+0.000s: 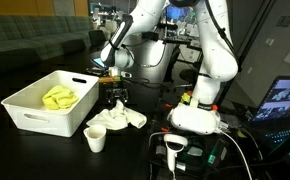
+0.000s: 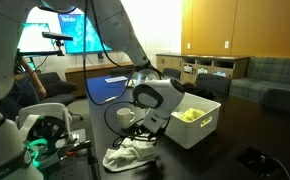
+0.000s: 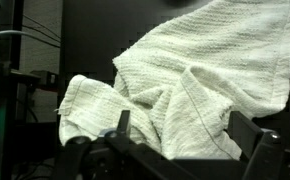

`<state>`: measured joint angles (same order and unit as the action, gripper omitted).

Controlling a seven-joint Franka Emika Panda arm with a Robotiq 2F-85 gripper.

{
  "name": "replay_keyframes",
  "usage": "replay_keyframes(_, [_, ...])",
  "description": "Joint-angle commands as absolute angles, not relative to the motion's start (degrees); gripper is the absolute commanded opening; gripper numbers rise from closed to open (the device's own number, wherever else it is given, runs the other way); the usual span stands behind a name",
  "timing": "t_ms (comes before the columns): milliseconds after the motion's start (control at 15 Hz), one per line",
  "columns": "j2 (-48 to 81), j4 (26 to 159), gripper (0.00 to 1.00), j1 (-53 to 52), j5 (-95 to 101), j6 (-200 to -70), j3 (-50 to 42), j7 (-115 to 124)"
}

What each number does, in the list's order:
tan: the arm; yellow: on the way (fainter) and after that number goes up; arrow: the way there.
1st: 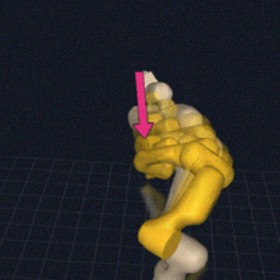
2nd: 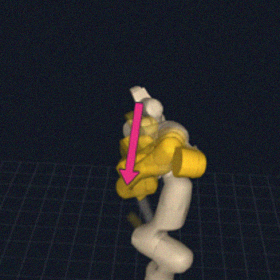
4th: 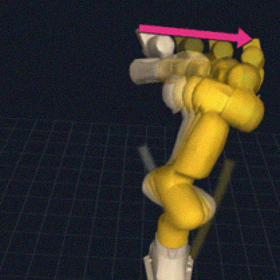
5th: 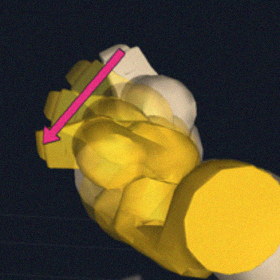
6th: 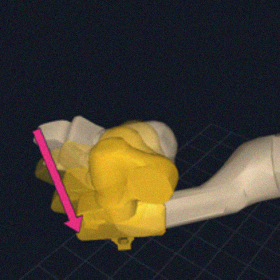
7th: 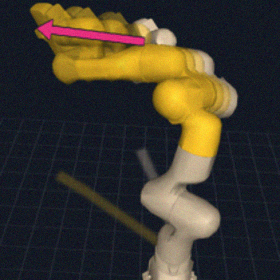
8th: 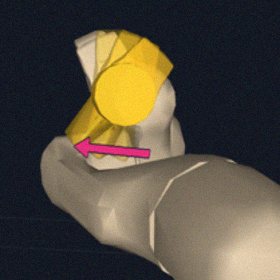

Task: Put the towels in the basket and the tape and marker in the mug

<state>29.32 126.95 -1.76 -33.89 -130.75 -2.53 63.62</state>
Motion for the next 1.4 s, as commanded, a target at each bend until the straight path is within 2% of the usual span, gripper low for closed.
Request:
replay_keyframes(0, [30.3,126.4,1.00,-2.1,-34.2,-132.2,-2.7,67.7])
replay_keyframes(733, [31.7,125.7,1.00,-2.2,-29.2,-133.1,-4.2,74.2])
replay_keyframes(800, [32.0,125.3,0.75,-2.2,-28.5,-133.1,-4.2,74.6])
replay_keyframes(867, [32.1,125.1,0.74,-2.2,-27.9,-133.0,-4.3,74.9])
replay_keyframes(933, [32.4,124.7,0.68,-2.3,-27.4,-133.2,-4.4,75.5])
replay_keyframes(1133, [33.0,123.9,0.42,-2.4,-26.2,-133.1,-4.3,76.8])
replay_keyframes(1333, [33.8,123.1,0.20,-2.4,-25.7,-132.9,-4.3,77.9])
